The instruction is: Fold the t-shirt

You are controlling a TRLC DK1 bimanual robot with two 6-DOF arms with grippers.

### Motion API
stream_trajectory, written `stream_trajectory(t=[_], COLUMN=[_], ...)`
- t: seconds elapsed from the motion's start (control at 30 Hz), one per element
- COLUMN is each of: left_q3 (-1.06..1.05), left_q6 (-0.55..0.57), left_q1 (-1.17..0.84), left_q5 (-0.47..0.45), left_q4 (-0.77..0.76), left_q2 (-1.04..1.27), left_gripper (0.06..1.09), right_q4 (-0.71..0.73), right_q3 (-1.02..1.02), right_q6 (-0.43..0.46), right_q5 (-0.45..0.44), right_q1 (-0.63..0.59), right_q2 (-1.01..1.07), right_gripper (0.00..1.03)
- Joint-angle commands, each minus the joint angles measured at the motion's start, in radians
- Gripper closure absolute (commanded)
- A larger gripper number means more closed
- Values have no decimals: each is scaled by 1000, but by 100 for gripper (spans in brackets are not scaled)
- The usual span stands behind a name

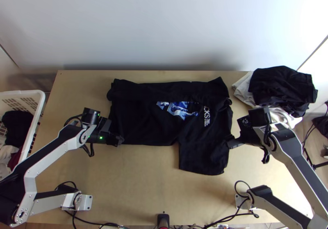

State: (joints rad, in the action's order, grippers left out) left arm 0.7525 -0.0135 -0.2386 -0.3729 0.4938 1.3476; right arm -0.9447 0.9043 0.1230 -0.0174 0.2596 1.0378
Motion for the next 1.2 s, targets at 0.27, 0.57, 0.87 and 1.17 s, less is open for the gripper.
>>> stream_trajectory(t=[0.27,0.57,0.87,1.17], left_q3=[-24,-12,-74,-88], left_q6=[27,20,-6,-31], left_q1=[-2,151,231,286], left_q5=[15,-1,-17,-15], left_q4=[-61,-11,12,-67], left_q2=[-8,-114,-143,7], left_gripper=[105,105,105,105], right_q4=[-23,-23,-29,-39], right_q3=[-24,-25,-33,-48], right_q6=[-3,-3,0,1], right_q5=[8,13,17,19], right_q1=[7,21,69,84], right_q2=[-25,-28,-21,-19], right_gripper=[4,4,4,4])
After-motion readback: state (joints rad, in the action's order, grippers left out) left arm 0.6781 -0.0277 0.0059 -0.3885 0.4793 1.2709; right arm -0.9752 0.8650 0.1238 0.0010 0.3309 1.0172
